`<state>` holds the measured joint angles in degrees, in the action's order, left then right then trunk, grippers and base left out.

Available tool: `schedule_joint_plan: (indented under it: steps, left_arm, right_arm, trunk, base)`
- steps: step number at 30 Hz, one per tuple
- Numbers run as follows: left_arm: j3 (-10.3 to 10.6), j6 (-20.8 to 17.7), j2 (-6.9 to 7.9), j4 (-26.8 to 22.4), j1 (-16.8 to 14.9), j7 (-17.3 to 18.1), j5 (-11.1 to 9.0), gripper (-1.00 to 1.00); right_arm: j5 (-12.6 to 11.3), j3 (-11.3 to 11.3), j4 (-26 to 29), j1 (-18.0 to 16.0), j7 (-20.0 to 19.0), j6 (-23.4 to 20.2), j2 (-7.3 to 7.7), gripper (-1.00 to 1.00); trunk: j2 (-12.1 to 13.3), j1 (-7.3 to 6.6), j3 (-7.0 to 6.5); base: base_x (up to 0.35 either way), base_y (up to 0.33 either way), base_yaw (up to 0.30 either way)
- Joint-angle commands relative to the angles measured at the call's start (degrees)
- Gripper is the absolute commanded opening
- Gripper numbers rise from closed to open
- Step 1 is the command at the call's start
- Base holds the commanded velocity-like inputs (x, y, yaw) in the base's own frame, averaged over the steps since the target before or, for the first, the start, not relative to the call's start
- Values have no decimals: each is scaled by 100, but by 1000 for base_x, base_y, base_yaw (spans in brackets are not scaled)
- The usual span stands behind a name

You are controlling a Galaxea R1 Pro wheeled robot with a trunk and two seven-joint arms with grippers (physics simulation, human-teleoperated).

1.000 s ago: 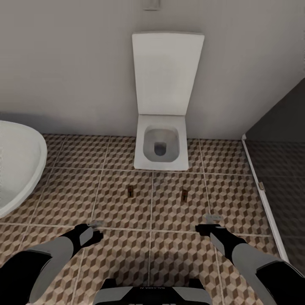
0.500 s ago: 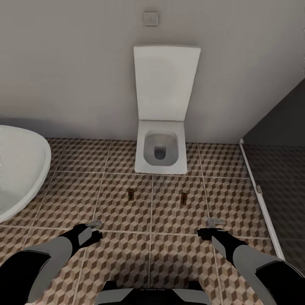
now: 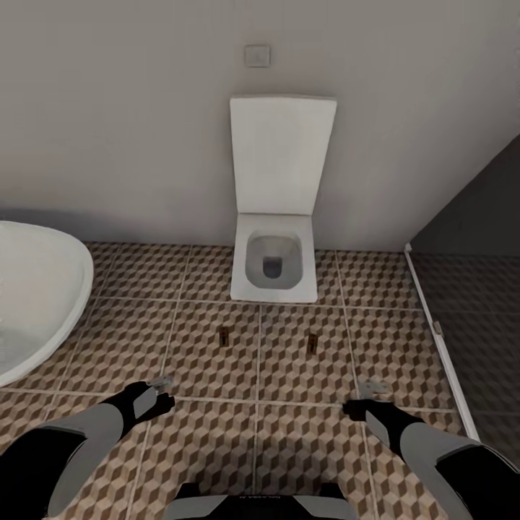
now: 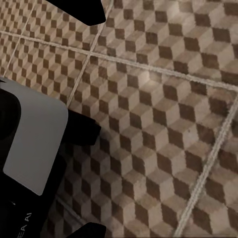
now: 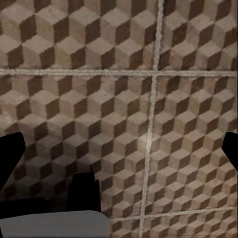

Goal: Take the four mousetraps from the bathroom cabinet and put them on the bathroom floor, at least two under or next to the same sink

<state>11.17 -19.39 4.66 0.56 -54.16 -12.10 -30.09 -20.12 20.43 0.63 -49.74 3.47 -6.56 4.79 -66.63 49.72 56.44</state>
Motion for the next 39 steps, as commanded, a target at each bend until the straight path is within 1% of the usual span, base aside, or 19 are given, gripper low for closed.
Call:
schedule_joint_plan:
  steps: [1,7,11,16,17,18,21,22,23,28,31,32,35,39]
  left_arm:
    - [47,-11,0,2,-3,-13,-58,100]
    - [37,65,0,-2,4,-12,-74,100]
    - [36,238,0,2,34,-12,-155,100]
    - [35,536,4,5,222,-14,-397,100]
    - [35,590,5,5,275,-15,-458,100]
    - [35,679,6,5,378,-17,-578,100]
    - [35,788,6,5,543,-28,-758,100]
    - [35,788,6,5,543,-28,-758,100]
    - [35,816,7,5,615,-33,-807,100]
    - [35,854,5,6,836,-45,-873,100]
    - [36,875,2,1,980,-34,-895,100]
    - [39,916,-4,0,1057,-26,-907,100]
    - [41,1036,-17,6,1131,-19,-914,100]
    - [43,1198,-28,45,1223,-20,-918,100]
  right_arm:
    - [-47,49,-16,-1,18,-29,1,100]
    - [-45,49,-171,54,19,-29,9,100]
    - [-45,49,-211,175,16,-29,26,100]
    - [-45,53,-230,378,8,-29,93,100]
    - [-45,54,-231,427,6,-29,107,100]
    - [-45,55,-234,532,0,-29,132,100]
    - [-45,51,-237,742,-7,-25,180,100]
    - [-45,51,-237,742,-7,-25,180,100]
    - [-45,52,-237,833,-9,-24,215,100]
    - [-44,56,-238,1100,-44,-13,345,100]
    - [-44,57,-232,1319,-67,5,409,100]
    - [-44,57,-228,1447,-76,13,435,100]
    - [-44,57,-228,1573,-84,21,456,100]
    - [-45,59,-229,1659,-89,27,470,100]
  trunk:
    - [39,-22,-25]
    - [280,-154,-188]
    - [440,-242,-296]
    - [641,-352,-432]
    - [681,-374,-459]
    - [721,-396,-486]
    - [841,-461,-567]
    - [882,-483,-594]
    - [922,-505,-621]
    - [1122,-615,-757]
    - [1243,-681,-838]
    - [1283,-703,-865]
    - [1403,-769,-947]
    - [1563,-857,-1055]
  base:
    - [0,0,0]
    - [0,0,0]
    - [0,0,0]
    - [0,0,0]
    - [0,0,0]
    - [0,0,0]
    - [0,0,0]
    - [0,0,0]
    - [0,0,0]
    - [0,0,0]
    - [0,0,0]
    - [0,0,0]
    - [0,0,0]
    - [0,0,0]
